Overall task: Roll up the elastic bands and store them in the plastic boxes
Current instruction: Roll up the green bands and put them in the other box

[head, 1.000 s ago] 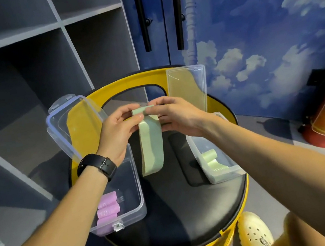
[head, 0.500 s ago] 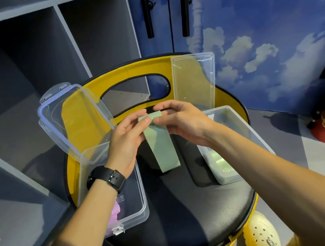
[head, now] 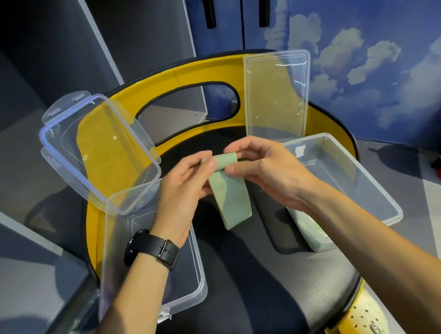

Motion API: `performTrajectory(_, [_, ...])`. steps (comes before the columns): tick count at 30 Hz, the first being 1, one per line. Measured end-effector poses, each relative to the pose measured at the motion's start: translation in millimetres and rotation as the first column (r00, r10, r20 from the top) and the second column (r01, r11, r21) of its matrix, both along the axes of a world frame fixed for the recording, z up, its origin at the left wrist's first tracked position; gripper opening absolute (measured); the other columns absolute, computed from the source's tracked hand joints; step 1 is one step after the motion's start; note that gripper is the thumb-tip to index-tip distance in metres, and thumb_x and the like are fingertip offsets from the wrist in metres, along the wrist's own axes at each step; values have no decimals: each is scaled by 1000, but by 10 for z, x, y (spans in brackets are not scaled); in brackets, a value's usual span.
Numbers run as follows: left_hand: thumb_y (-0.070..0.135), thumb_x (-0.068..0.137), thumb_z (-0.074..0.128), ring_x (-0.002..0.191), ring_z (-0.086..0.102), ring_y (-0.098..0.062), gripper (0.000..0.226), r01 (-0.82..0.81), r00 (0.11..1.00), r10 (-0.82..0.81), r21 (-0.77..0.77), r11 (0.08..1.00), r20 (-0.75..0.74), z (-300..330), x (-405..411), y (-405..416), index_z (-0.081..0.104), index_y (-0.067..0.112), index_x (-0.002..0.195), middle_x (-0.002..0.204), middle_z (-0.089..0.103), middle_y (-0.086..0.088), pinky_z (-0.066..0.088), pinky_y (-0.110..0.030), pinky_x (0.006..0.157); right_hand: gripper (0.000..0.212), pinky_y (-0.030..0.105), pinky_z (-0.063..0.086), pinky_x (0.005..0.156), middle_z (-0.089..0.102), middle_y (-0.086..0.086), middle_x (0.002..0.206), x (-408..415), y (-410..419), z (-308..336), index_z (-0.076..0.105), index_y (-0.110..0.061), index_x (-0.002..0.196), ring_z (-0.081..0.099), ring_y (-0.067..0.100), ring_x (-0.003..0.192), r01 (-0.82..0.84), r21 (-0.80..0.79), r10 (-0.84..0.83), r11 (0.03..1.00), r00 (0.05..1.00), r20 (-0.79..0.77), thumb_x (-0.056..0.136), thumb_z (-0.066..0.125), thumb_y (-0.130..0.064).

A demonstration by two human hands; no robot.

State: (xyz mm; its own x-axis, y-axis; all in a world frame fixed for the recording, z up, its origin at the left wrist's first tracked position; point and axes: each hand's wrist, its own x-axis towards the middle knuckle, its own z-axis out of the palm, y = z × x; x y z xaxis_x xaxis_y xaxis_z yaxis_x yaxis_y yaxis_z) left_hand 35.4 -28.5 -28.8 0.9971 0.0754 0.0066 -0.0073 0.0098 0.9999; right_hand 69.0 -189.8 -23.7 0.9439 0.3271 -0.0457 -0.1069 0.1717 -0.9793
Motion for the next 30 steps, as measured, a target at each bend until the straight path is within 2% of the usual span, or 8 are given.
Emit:
performTrajectory(2, [20, 92, 59, 102, 67, -14, 21, 15, 1000, -14, -36, 999, 19, 32, -19, -8, 64, 27, 112, 112, 70, -3, 55, -27, 81, 26, 37, 53, 90, 68, 19, 107, -35, 7, 7, 65, -9, 99, 65, 33, 103, 31, -6, -31, 999, 998, 50, 80, 69, 8])
performTrajectory(7, [16, 90, 60, 102, 67, -11, 23, 37, 999, -36, -101, 994, 14, 85, -97, 4, 66, 27, 109, 106, 73, 3, 53, -26, 84, 24, 28, 56, 84, 73, 8, 105, -161, 1, 39, 65, -9, 96, 68, 22, 101, 72, -47, -65, 996, 990, 127, 80, 70, 8])
performTrajectory(11, [17, 89, 62, 106, 66, -14, 24, 47, 999, -47, -79, 996, 3, 86, -141, 5, 66, 26, 111, 107, 72, 2, 52, -32, 90, 24, 26, 55, 80, 72, 10, 104, -230, -31, 35, 65, -9, 96, 69, 22, 97, 69, -41, -64, 997, 993, 102, 80, 70, 8])
performTrajectory(15, [18, 88, 63, 108, 65, -17, 24, 45, 999, -44, -71, 996, 8, 97, -152, -2, 67, 26, 109, 107, 72, 2, 51, -36, 94, 28, 30, 56, 84, 71, 11, 105, -229, -62, 50, 65, -11, 102, 69, 22, 98, 54, -29, -52, 998, 995, 80, 80, 71, 5])
performTrajectory(18, [14, 88, 63, 109, 64, -19, 23, 33, 999, -32, -113, 993, 14, 109, -144, -19, 69, 26, 106, 109, 72, 1, 49, -38, 97, 36, 31, 56, 85, 70, 13, 110, -215, -68, 61, 63, -16, 114, 69, 23, 101, 54, 7, -54, 998, 998, 9, 81, 73, -3])
performTrajectory(22, [4, 88, 62, 108, 64, -19, 25, 41, 999, -38, -117, 992, 30, 117, -133, -26, 69, 20, 105, 110, 70, -4, 50, -33, 95, 29, 36, 57, 87, 73, 11, 107, -203, -83, 83, 63, -10, 115, 70, 22, 100, 43, -18, -43, 999, 998, -50, 87, 69, -15])
performTrajectory(27, [-5, 86, 61, 107, 65, -12, 32, 57, 998, -53, -103, 993, 34, 92, -152, -35, 67, 18, 107, 113, 70, 1, 50, -24, 87, 23, 26, 56, 77, 73, 8, 96, -219, -108, 110, 65, -10, 109, 70, 15, 87, 52, 2, -52, 999, 998, -46, 87, 67, -4])
performTrajectory(30, [6, 86, 65, 109, 64, -13, 30, 69, 998, -68, -106, 992, 15, 94, -158, -37, 66, 21, 112, 115, 68, 1, 51, -27, 88, 24, 25, 55, 77, 73, 5, 92, -245, -133, 111, 65, -12, 104, 70, 17, 88, 64, 22, -63, 998, 997, -33, 85, 67, 1])
